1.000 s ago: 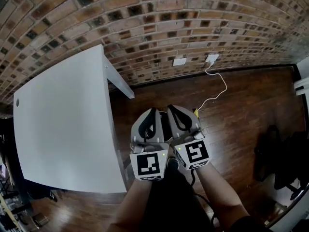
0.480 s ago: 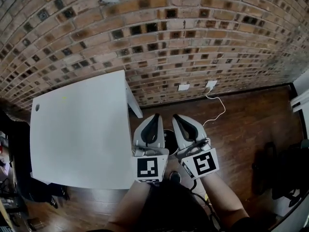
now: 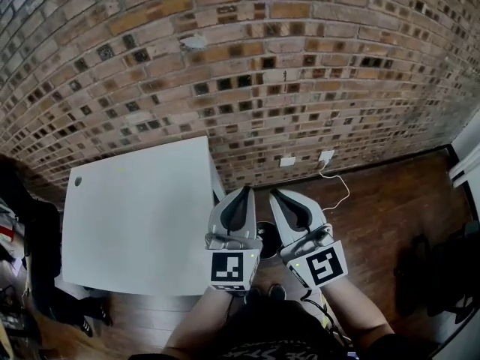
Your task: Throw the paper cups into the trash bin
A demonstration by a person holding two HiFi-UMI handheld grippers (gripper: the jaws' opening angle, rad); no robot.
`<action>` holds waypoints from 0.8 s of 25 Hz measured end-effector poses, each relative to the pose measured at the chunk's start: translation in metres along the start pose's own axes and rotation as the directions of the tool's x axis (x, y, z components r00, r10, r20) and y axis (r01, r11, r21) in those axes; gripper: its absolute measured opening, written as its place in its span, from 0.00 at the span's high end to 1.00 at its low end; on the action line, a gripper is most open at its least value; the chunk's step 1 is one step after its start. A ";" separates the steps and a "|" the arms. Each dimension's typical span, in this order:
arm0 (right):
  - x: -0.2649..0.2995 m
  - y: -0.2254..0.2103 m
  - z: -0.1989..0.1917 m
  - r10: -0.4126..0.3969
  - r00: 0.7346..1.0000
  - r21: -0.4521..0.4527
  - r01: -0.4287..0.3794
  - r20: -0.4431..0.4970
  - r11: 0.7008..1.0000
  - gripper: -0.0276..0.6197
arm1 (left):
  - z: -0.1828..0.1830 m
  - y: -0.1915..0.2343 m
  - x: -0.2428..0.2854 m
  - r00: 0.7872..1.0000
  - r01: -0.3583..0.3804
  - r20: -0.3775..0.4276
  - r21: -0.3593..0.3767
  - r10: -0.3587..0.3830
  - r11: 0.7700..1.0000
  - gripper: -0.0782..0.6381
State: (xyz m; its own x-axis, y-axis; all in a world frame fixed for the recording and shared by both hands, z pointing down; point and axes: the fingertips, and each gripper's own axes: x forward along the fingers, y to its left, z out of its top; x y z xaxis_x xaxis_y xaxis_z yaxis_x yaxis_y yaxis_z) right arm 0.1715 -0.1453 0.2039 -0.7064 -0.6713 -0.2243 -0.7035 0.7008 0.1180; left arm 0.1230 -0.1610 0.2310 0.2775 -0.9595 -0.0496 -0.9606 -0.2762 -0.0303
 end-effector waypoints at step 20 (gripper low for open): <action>-0.002 0.011 -0.008 -0.033 0.996 0.033 0.035 -0.082 0.999 0.95 | 0.005 -0.007 -0.011 1.000 -0.011 0.021 0.020 0.011 1.000 0.88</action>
State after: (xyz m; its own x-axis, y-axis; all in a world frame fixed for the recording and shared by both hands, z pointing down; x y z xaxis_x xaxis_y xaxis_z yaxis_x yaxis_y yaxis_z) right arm 0.1643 -0.1386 0.2138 -0.6872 -0.7113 -0.1478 -0.7251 0.6842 0.0784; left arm 0.1264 -0.1486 0.2267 0.2671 -0.9611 -0.0706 -0.9632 -0.2641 -0.0495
